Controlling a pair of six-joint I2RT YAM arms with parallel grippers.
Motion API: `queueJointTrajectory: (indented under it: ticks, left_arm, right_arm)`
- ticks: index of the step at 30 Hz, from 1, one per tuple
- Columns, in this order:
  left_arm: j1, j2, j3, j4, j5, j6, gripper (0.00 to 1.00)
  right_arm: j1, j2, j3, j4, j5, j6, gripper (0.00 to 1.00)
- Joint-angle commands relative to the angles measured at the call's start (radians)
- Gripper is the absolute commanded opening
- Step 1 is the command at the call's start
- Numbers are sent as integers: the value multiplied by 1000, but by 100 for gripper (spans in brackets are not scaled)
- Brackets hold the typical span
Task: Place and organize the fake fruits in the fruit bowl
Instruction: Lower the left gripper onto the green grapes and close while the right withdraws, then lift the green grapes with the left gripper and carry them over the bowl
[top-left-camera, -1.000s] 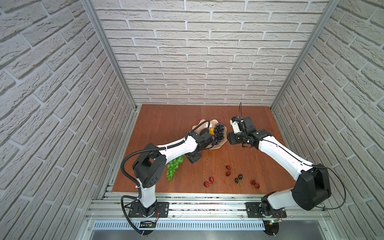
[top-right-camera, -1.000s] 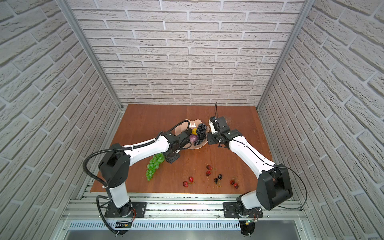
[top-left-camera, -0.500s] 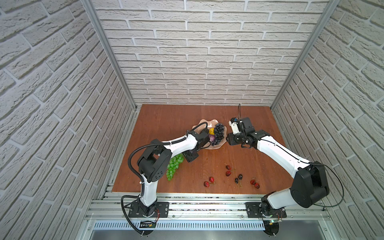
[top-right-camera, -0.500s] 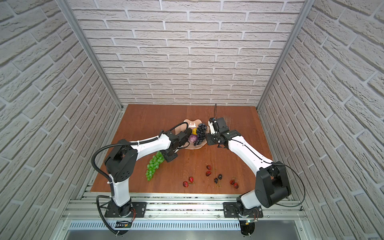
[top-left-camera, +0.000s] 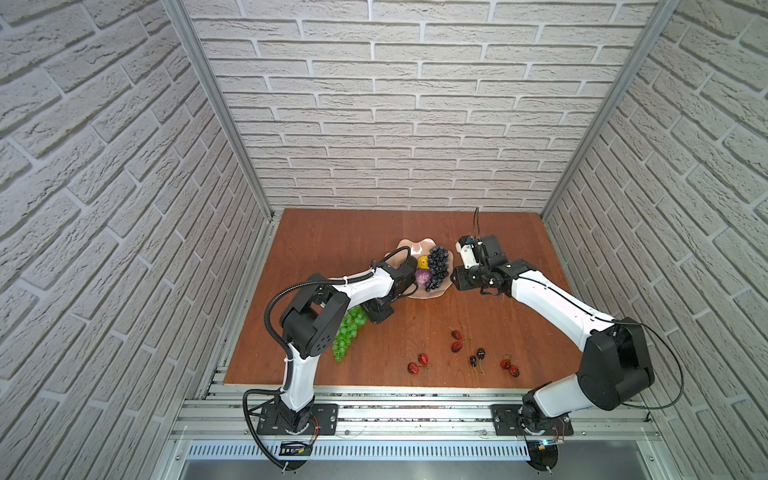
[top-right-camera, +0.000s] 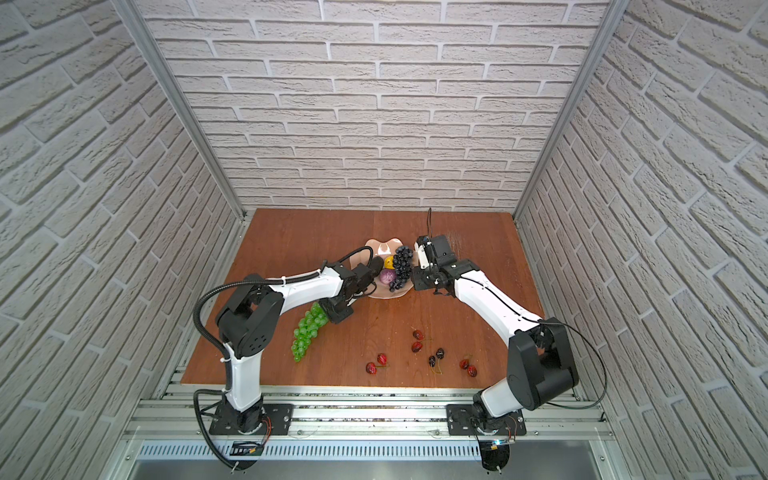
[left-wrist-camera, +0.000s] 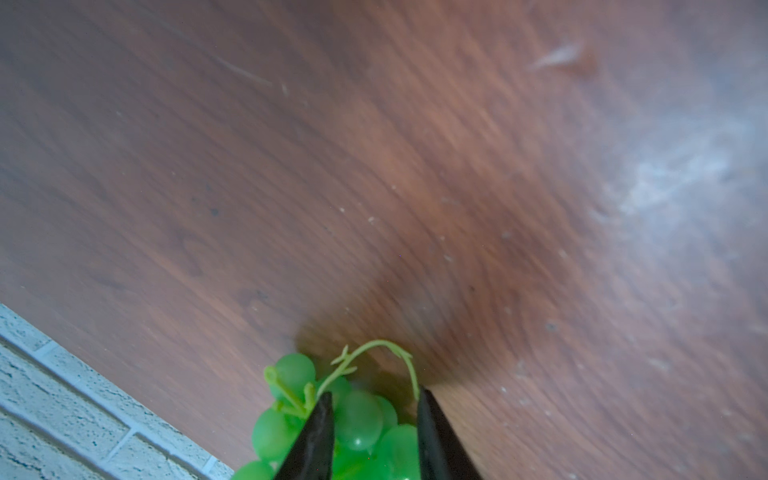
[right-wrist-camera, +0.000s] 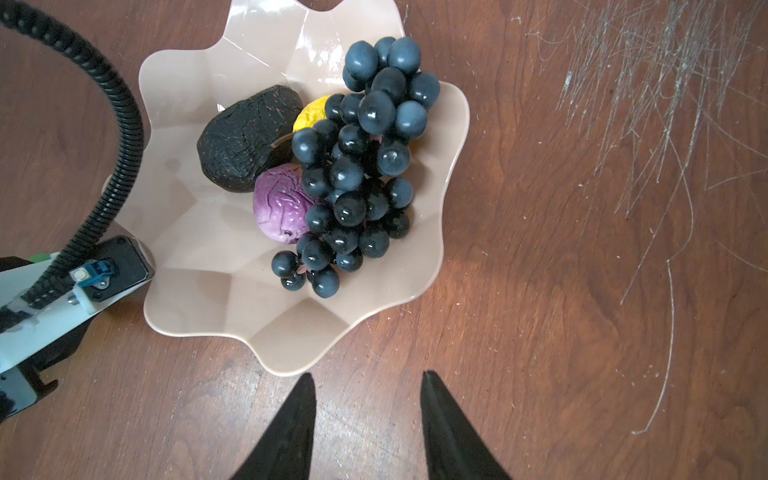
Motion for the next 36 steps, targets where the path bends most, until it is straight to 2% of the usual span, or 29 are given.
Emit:
queueJointTrajectory:
  ticks: [1,7,10,25,31,36]
  left_arm:
    - [9,7,-8,-6,-9,-5,23]
    - [9,-25,-10,0,-15,-15,3]
    - [11,-37,-18,-2,-18,-17,0]
    - [37,-283,46,-57,43,-84,0]
    - [66,-380,121,-65,118,-108,0]
    - [72,-398,279,-103,197,-125,0]
  right_arm:
    - [-5,7,-7,38,-13,-11,43]
    - [-4,15,-5,45,-24,-5,42]
    - [-4,18,-2,44,-32,-4,41]
    - [-4,2,32,11,-39,5,39]
    - [-4,-16,43,5,-31,19,37]
    - [-4,-23,58,4,-19,30,37]
